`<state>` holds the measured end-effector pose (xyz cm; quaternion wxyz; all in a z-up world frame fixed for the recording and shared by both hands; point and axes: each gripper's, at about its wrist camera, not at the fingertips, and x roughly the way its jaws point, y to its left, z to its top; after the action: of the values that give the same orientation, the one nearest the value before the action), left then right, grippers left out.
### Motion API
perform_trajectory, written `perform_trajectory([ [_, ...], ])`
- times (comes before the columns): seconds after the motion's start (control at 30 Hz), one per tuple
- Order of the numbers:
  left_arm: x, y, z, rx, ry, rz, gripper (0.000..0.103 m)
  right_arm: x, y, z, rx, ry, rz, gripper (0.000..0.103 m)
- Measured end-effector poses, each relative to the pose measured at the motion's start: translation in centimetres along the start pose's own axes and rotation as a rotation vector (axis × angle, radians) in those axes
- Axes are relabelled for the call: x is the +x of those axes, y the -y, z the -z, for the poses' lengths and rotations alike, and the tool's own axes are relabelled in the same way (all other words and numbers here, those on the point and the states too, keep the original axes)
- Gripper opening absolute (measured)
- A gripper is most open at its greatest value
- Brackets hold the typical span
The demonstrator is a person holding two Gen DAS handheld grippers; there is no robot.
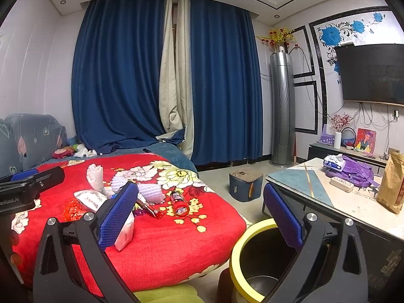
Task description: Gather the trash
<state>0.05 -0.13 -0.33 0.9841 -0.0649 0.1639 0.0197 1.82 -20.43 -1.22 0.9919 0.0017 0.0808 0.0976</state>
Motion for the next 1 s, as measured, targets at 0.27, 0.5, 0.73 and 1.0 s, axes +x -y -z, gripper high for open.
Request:
perform_trajectory([
  [0.27, 0.01, 0.02, 0.08, 0.001, 0.001, 0.0, 0.092, 0.03, 0.39, 0.03, 0.008, -0.006, 0.004, 0.097],
  [0.5, 0.01, -0.06, 0.19, 0.001, 0.0, -0.001, 0.092, -0.06, 0.43, 0.11, 0.01, -0.004, 0.002, 0.097],
  [0.73, 0.06, -0.06, 0.22, -0.003, -0.004, 0.001, 0.092, -0.06, 0.39, 0.13, 0.009, -0.004, 0.002, 0.097],
  [1.0, 0.3, -0.38, 0.83, -0.029, -0.037, 0.002, 0.092, 0.38, 0.16, 0.16, 0.002, -0.029, -0.032, 0.097],
])
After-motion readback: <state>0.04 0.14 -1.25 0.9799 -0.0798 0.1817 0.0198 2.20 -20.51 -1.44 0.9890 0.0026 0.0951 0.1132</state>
